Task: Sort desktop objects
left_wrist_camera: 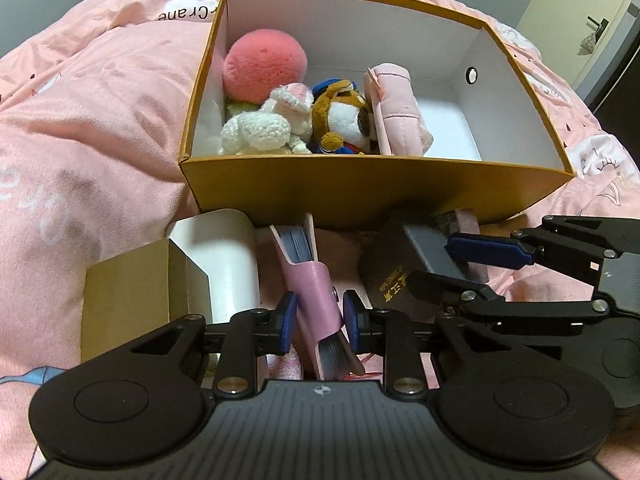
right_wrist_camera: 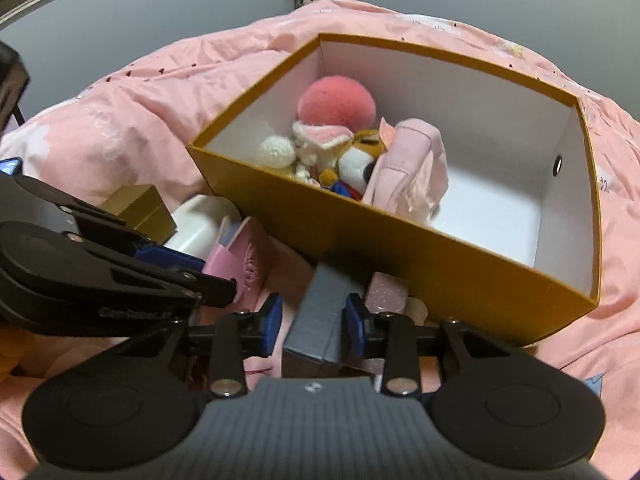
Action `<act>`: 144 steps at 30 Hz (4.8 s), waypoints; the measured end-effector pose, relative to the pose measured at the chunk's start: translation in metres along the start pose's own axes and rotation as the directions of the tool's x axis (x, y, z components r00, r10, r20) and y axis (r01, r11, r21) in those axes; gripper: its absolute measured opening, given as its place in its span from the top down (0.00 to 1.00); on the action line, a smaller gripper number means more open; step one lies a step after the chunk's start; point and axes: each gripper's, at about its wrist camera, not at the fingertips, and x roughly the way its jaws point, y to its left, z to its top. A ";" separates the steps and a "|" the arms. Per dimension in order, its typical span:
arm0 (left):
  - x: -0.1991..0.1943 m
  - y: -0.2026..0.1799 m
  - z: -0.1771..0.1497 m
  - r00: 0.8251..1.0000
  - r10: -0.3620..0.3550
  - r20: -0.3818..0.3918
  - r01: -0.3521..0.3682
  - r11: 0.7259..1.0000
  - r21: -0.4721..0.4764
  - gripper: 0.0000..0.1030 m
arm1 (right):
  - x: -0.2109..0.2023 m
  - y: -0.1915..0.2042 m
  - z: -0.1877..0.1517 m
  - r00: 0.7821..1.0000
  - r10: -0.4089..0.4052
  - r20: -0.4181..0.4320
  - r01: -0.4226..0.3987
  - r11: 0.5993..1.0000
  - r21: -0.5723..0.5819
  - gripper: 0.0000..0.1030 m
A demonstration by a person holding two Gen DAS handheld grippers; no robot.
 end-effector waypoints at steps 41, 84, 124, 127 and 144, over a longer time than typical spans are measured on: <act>0.002 0.009 0.000 1.000 -0.019 -0.011 0.019 0.999 -0.044 0.72 | 0.006 -0.025 0.000 0.997 0.068 0.037 -0.074 0.974 0.214 0.96; 0.007 0.007 -0.003 0.999 -0.013 -0.037 0.012 0.999 -0.040 0.72 | 0.031 -0.024 0.001 0.989 0.092 -0.115 -0.064 0.971 0.231 0.63; -0.095 -0.027 0.080 0.937 -0.254 0.240 0.256 0.966 0.022 0.77 | -0.098 -0.104 0.051 0.965 0.047 0.257 -0.123 0.949 0.291 0.65; -0.084 -0.026 0.097 0.930 -0.261 0.259 0.272 0.962 -0.006 0.77 | -0.089 -0.114 0.056 0.966 0.024 0.257 -0.107 0.943 0.316 0.65; 0.027 -0.059 0.119 0.960 -0.242 0.142 0.245 0.970 -0.004 0.77 | -0.019 -0.137 0.055 0.988 -0.090 0.126 0.040 0.936 0.351 0.65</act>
